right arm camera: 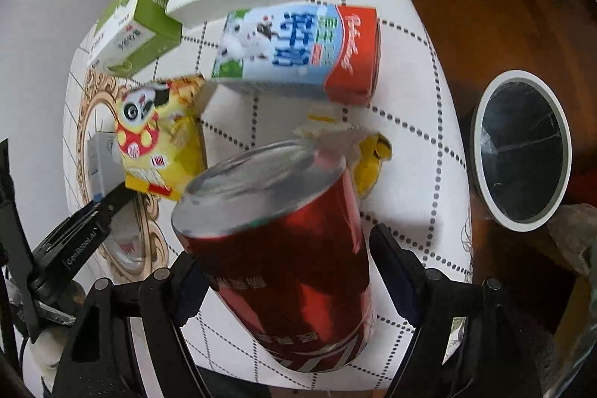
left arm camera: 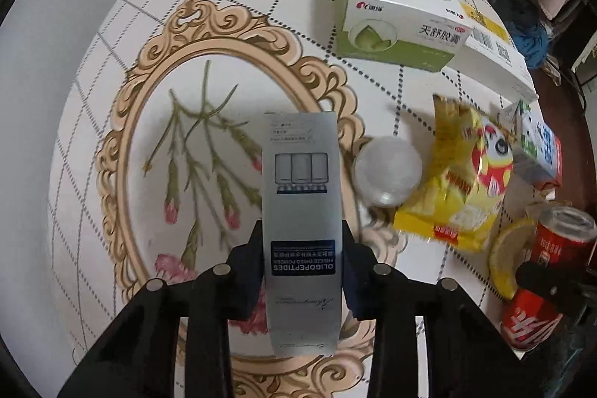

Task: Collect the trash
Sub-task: 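Grasp the red cola can with the right tool while the left tool grasps the white-blue box, then carry both items over the white bin and open both tools to drop them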

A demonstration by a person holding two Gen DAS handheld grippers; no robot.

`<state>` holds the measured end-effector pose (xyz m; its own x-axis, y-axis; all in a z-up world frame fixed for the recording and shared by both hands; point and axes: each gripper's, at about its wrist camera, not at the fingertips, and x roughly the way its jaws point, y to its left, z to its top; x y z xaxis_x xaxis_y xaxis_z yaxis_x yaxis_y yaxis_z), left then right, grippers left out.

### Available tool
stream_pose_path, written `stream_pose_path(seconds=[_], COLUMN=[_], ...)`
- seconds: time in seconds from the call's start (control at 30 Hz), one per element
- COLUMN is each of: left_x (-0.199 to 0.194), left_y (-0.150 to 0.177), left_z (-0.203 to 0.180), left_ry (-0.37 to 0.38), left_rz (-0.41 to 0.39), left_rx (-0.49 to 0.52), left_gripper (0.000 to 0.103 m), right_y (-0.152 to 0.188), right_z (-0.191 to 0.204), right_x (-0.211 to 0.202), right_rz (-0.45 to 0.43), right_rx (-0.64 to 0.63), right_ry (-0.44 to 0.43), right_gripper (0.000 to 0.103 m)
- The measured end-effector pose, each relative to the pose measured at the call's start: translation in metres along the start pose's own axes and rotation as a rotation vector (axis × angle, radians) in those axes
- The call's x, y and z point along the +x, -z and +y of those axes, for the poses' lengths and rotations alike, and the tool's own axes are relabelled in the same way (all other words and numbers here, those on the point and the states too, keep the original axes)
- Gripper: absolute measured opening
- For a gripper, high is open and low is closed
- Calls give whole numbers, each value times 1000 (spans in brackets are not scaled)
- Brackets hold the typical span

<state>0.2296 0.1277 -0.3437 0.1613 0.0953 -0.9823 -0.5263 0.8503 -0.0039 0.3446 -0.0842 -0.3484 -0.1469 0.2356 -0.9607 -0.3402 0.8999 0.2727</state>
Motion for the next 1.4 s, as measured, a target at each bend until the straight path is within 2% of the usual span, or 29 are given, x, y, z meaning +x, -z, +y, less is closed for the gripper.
stream_pose_path(seconds=[0.1, 0.17, 0.3, 0.4, 0.47, 0.63, 0.77, 0.93, 1.13, 1.27, 1.4], left_x=[-8, -14, -23, -19, -20, -26, -37, -71, -114, -144, -164], left_y=[24, 42, 63, 59, 58, 48, 60, 78, 71, 65, 56], left_z=[0, 0, -4, -10, -12, -23, -27, -41, -62, -97, -156], left_ry=[-11, -16, -17, -30, -38, -75, -88, -97, -63, -7, 89], left_rz=[0, 3, -4, -13, -21, -56, -87, -153, -246, -304, -326], left_rx=[6, 7, 6, -1, -4, 12, 19, 27, 52, 96, 174], left_gripper=[31, 31, 31, 31, 31, 31, 31, 31, 31, 31, 31], right_y=[7, 12, 26, 30, 32, 41, 52, 62, 74, 80, 88], right_z=[-4, -6, -10, -12, -15, -2, -2, -5, -23, -54, -104], right_x=[2, 2, -1, -2, -7, -14, -27, -50, -87, -120, -149], right_rz=[39, 62, 52, 12, -20, -100, -157, -244, -335, -395, -448], right_rx=[-19, -29, -52, -61, -68, -107, -108, -70, -14, 37, 107], right_ry=[12, 14, 18, 32, 3, 16, -4, -45, -121, -159, -151], right_gripper=[83, 89, 91, 90, 74, 73, 73, 73, 72, 72, 72])
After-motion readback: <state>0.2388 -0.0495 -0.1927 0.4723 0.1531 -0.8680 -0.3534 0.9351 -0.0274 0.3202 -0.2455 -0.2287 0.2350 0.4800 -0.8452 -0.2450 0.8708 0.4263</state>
